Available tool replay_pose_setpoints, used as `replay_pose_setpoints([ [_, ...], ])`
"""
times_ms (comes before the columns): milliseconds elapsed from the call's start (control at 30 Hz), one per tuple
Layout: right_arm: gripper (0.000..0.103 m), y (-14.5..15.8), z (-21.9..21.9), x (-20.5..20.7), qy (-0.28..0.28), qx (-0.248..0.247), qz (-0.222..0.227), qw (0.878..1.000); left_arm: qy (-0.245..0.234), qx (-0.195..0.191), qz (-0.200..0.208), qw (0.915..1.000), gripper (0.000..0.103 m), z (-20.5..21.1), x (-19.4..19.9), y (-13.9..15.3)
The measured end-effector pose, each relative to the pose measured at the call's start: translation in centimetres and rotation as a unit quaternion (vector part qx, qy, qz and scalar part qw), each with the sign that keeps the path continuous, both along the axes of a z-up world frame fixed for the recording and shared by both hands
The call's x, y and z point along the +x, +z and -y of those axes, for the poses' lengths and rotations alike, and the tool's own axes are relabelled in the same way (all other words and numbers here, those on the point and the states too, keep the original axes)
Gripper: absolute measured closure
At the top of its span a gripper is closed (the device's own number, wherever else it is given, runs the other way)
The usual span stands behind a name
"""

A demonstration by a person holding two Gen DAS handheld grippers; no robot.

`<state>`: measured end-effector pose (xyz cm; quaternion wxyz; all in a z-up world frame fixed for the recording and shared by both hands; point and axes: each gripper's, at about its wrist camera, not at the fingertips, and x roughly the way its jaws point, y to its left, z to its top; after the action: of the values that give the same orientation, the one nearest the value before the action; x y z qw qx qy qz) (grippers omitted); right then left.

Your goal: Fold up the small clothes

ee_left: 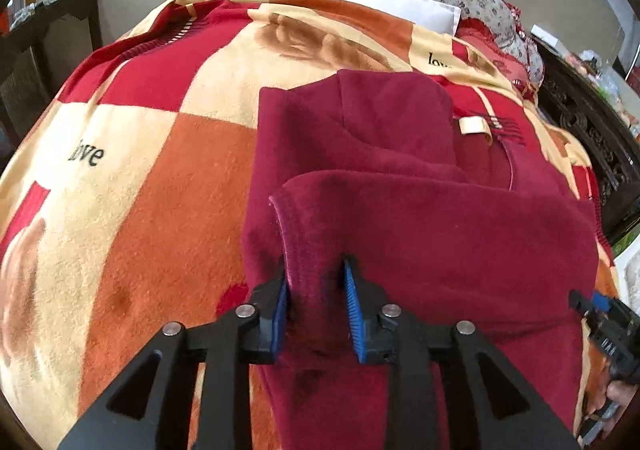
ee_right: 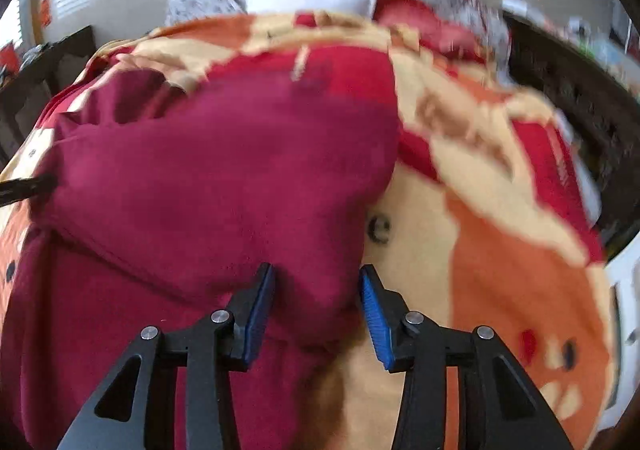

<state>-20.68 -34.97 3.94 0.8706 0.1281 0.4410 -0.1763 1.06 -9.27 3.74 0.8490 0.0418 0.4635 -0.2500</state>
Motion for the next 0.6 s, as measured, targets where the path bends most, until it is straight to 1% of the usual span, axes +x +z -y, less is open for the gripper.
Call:
replay_pose_setpoints([
  [33, 0.055, 0.3, 0.1, -0.3, -0.003, 0.005, 0.003, 1.0, -0.004, 0.008, 0.005, 1.0, 0.072, -0.1, -0.4, 0.2],
  [67, 0.055, 0.9, -0.1, -0.9, -0.005, 0.008, 0.007, 1.0, -0.008, 0.018, 0.011, 0.9997, 0.065, -0.2, -0.9, 0.4],
  [100, 0.054, 1.4, -0.5, -1.6, -0.004, 0.007, 0.011, 1.0, -0.01, 0.026, 0.014, 0.9995, 0.056, -0.3, -1.2, 0.6],
  [167, 0.053, 2.1, -1.4, -2.9, 0.001, 0.012, 0.012, 1.0, -0.016, 0.042, 0.018, 0.9988, 0.045, -0.8, -2.1, 0.8],
  [200, 0.051, 2.2, -1.9, -3.9, 0.009, 0.026, 0.009, 1.0, -0.024, 0.043, 0.016, 0.9986, 0.04, -1.4, -2.9, 0.8],
  [233, 0.049, 2.3, -2.3, -4.6, 0.015, 0.038, 0.006, 0.999, -0.031, 0.043, 0.012, 0.9985, 0.038, -1.8, -3.5, 0.8],
  [267, 0.046, 2.3, -2.8, -5.9, 0.022, 0.05, 0.003, 0.999, -0.039, 0.045, 0.003, 0.9982, 0.035, -2.4, -4.3, 0.7],
  [300, 0.041, 2.2, -3.3, -6.9, 0.027, 0.055, -0.002, 0.998, -0.046, 0.046, -0.005, 0.9979, 0.035, -3.0, -5.0, 0.6],
  [333, 0.04, 2.2, -3.7, -7.7, 0.03, 0.057, -0.008, 0.998, -0.05, 0.045, -0.013, 0.9976, 0.035, -3.5, -5.7, 0.4],
  [400, 0.039, 2.0, -4.6, -9.9, 0.036, 0.066, -0.022, 0.997, -0.063, 0.042, -0.039, 0.9963, 0.032, -5.0, -7.4, -0.1],
  [500, 0.038, 1.8, -5.1, -12.6, 0.032, 0.088, -0.029, 0.995, -0.078, 0.046, -0.07, 0.9934, 0.032, -7.0, -9.6, -1.0],
  [600, 0.037, 0.9, -5.2, -14.0, 0.023, 0.123, -0.027, 0.992, -0.072, 0.047, -0.084, 0.9928, 0.031, -8.5, -10.9, -1.7],
])
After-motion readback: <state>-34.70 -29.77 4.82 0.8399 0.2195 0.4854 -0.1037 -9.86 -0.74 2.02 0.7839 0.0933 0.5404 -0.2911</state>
